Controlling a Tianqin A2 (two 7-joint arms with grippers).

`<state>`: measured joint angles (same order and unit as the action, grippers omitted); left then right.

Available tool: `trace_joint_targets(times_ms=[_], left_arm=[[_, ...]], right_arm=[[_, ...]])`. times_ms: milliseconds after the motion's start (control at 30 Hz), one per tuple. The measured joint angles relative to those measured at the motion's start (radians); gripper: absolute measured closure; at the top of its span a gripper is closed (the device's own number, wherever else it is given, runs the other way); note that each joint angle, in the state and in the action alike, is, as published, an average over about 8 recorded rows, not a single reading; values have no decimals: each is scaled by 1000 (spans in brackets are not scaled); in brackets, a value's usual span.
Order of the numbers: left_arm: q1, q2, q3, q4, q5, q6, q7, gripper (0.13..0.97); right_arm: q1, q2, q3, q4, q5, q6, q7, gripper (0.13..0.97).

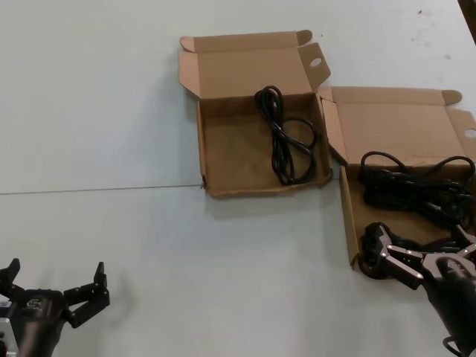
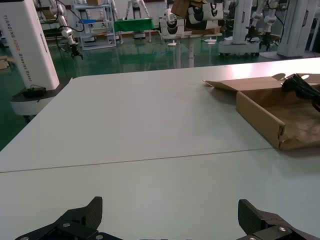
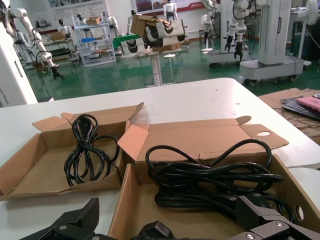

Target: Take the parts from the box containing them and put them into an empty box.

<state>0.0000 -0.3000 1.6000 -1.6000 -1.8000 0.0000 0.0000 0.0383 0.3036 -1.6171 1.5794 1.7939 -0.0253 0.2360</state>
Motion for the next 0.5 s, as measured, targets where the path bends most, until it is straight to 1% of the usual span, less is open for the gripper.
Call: trace_joint_targets(times_ms=[500], left_arm=[[0,0,0,0,0,0,0,132]], right_arm=[[0,0,0,0,0,0,0,129]])
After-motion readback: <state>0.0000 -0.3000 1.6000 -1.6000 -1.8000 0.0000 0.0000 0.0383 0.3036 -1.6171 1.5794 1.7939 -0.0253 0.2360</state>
